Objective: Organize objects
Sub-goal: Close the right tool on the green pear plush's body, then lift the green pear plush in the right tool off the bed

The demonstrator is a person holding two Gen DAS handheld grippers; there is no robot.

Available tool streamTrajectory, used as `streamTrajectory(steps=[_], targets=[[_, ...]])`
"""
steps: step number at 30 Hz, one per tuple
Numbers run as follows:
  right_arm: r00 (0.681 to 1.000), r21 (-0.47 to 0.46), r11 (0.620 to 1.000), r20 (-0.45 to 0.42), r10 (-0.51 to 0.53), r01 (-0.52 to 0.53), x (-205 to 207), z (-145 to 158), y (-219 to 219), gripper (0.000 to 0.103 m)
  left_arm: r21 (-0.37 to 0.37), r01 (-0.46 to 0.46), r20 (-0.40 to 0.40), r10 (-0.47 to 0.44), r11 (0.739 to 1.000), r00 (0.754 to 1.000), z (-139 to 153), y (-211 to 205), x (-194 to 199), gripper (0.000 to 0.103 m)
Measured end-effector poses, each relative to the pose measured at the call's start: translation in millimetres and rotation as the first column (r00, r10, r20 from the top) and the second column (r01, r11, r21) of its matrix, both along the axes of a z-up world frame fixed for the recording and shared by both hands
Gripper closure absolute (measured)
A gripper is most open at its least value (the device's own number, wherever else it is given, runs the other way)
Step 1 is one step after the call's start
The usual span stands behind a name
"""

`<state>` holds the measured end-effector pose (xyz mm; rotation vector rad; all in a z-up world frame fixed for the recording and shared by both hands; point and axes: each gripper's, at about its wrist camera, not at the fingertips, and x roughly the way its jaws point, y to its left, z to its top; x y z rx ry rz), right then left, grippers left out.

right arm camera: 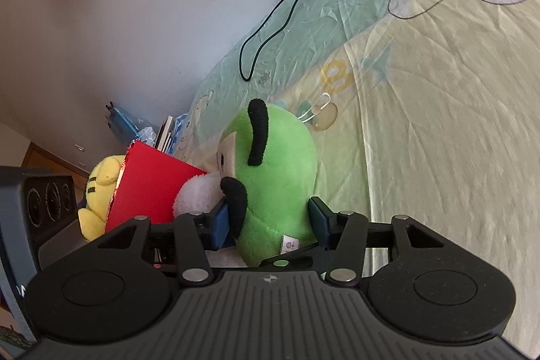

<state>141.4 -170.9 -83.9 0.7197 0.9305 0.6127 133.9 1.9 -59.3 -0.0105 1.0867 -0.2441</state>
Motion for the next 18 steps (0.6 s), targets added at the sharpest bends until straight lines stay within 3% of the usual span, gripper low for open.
streamTrajectory(steps=[6, 18], targets=[[0.999, 0.028, 1.000, -0.050, -0.005, 0.006, -18, 2, -8, 0.052, -0.018, 0.040, -0.013, -0.041, 0.999, 0.999, 3, -3, -15, 0.029], [0.987, 0.055, 0.998, -0.155, 0.033, -0.025, -84, 2, -16, 0.052, -0.062, 0.135, -0.061, -0.138, 0.989, 0.989, 4, -8, -85, 0.029]])
